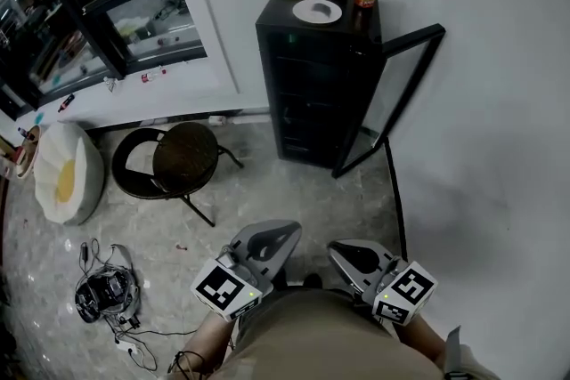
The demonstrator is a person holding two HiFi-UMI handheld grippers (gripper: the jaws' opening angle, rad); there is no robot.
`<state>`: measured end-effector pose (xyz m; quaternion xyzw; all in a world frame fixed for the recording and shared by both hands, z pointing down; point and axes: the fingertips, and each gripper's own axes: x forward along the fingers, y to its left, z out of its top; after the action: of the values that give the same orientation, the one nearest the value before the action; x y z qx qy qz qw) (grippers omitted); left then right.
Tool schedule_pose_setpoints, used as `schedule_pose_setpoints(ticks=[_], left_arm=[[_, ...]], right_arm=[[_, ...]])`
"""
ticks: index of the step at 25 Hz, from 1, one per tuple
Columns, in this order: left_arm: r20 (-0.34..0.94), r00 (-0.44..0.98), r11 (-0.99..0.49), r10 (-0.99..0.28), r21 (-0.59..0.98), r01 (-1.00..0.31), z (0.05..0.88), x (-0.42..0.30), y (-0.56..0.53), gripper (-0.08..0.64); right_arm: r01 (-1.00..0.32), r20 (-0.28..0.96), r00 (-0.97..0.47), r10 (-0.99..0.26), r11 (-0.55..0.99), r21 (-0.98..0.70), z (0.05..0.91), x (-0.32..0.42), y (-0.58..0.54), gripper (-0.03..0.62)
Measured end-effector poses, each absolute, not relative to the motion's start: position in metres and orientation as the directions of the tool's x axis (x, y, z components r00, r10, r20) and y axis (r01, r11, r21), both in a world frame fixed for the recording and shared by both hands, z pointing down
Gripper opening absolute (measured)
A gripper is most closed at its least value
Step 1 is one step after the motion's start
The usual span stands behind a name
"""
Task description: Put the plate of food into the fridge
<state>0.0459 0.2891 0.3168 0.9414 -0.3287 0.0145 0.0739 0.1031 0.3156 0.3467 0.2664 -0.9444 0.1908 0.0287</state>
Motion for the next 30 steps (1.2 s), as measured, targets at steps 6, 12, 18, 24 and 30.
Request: schedule_pose_setpoints(ticks=[6,12,18,24,30], left_arm=[[0.062,0.793,-0.780,-0.606,0.145,-0.608,0.318,0.023,0.261,0.011],[0.030,0.799,-0.786,-0.601,0.163,-0.597,0.312,-0.007,0.231,0.011],[0.021,0.812,-0.797,-0.583,0.180,-0.577,0.317,-0.035,0.207,0.011],[0.013,0.833,-0.815,-0.553,0.201,-0.544,0.322,-0.062,0.184,0.011],[0.008,0.859,-0.843,-0.512,0.189,-0.504,0.323,-0.084,0.164,0.011]], right_arm=[[-0.547,0.179,-0.837,-0.518,0.771,-0.327,0.347,0.085,0.290,0.026],[-0.565,0.206,-0.825,-0.527,0.763,-0.313,0.347,0.055,0.265,0.028],[-0.596,0.240,-0.802,-0.546,0.746,-0.296,0.349,0.028,0.240,0.027],[-0.633,0.262,-0.774,-0.576,0.723,-0.279,0.350,0.003,0.214,0.026],[-0.664,0.273,-0.747,-0.606,0.696,-0.272,0.352,-0.021,0.194,0.028]])
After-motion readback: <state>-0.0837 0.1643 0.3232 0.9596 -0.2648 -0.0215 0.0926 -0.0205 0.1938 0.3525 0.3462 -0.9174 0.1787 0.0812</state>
